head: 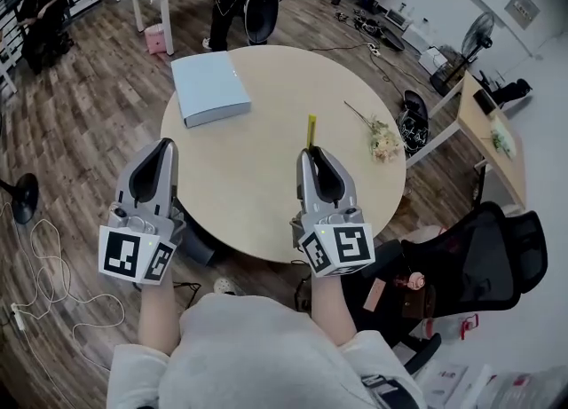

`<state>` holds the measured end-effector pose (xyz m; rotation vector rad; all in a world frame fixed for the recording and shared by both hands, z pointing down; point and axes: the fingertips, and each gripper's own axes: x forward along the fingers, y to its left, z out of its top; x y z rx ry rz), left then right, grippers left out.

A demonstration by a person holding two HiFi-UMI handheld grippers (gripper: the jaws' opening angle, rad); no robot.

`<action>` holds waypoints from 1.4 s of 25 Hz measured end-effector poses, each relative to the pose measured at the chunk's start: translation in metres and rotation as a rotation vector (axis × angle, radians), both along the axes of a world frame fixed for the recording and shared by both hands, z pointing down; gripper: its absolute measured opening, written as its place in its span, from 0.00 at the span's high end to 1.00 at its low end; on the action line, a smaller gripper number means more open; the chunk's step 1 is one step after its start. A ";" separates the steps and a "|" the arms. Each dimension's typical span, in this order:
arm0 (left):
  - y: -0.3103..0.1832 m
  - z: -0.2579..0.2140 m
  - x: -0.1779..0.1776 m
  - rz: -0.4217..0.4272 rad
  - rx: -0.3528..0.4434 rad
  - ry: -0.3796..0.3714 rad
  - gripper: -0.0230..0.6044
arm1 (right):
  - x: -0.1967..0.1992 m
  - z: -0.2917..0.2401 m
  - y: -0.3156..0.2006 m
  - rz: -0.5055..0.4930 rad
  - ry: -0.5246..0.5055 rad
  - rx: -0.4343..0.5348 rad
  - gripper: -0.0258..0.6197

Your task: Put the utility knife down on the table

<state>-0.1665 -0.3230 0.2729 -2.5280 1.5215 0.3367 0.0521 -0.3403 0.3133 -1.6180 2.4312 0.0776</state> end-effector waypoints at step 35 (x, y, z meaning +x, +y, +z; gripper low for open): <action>-0.082 0.067 -0.048 0.053 -0.154 -0.003 0.95 | -0.052 0.206 -0.076 0.043 0.053 -0.516 0.84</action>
